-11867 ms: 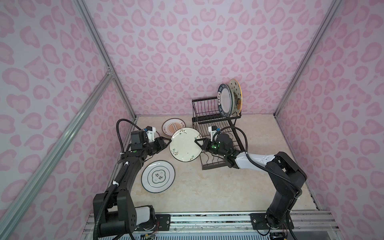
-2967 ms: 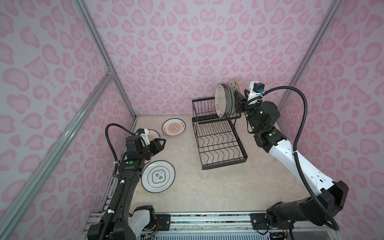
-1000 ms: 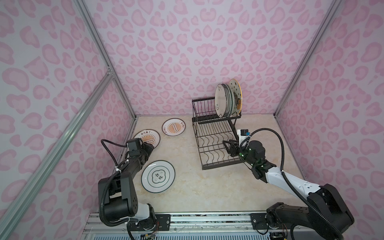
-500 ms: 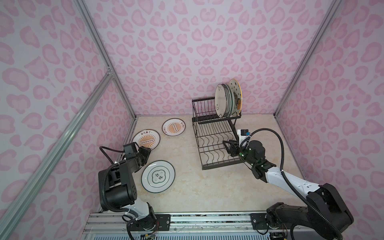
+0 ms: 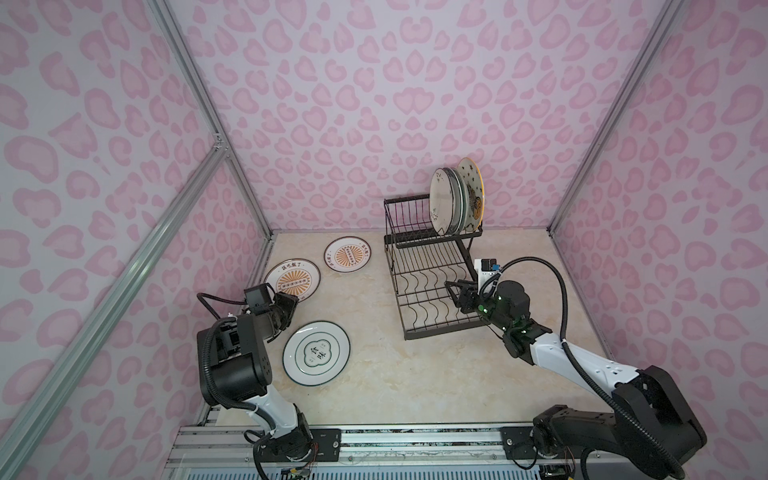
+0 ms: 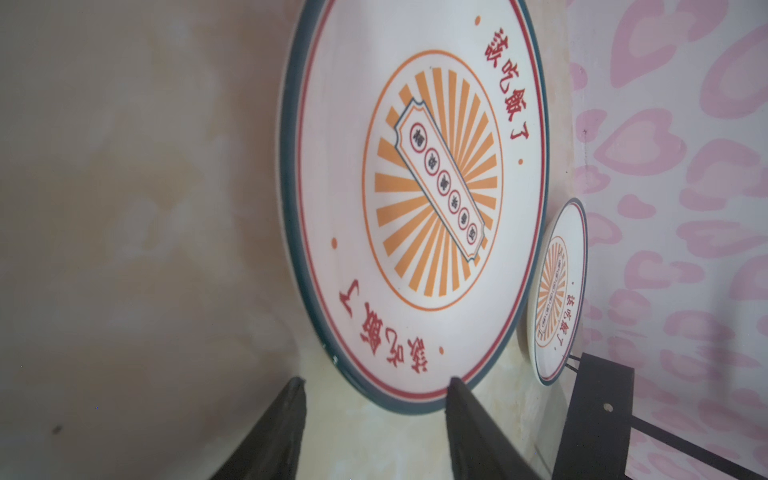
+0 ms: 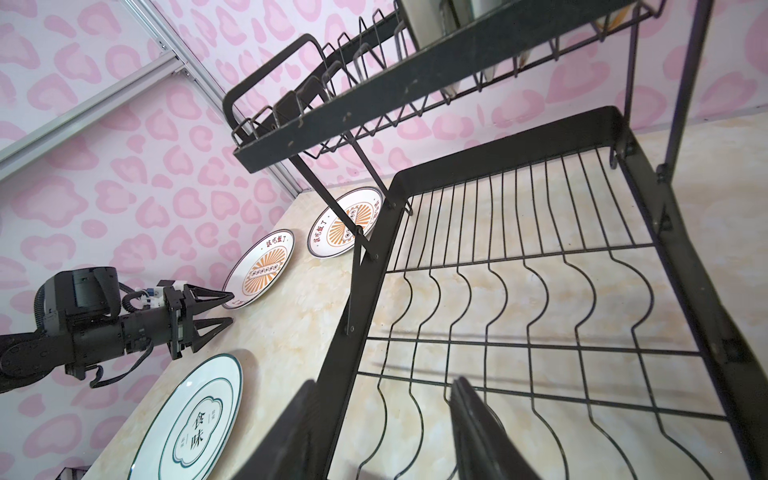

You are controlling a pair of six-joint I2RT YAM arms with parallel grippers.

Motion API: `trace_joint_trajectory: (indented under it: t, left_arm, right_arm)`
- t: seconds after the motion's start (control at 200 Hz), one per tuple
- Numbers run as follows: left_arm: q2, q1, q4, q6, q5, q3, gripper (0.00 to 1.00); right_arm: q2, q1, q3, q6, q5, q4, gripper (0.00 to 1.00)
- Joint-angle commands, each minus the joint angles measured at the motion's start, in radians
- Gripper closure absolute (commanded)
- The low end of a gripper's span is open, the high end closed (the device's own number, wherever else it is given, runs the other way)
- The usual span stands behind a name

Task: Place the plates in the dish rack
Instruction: 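Lower the left gripper onto the rim of the orange sunburst plate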

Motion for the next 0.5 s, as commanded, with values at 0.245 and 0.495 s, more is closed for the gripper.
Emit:
trace_joint_trajectory:
  t: [0.245,0.495]
  left_arm:
    - [0.077,0.013,0.056,-0.02,-0.009,0.044,0.47]
    - [0.1,0.015,0.042,-0.008,-0.015,0.062,0.54]
  right_arm:
    - [-0.006,-0.005,-0.009,-0.011,0.0,0.015,0.5]
    - [-0.009,-0.01,-0.009,-0.015,-0.003,0.008,0.5]
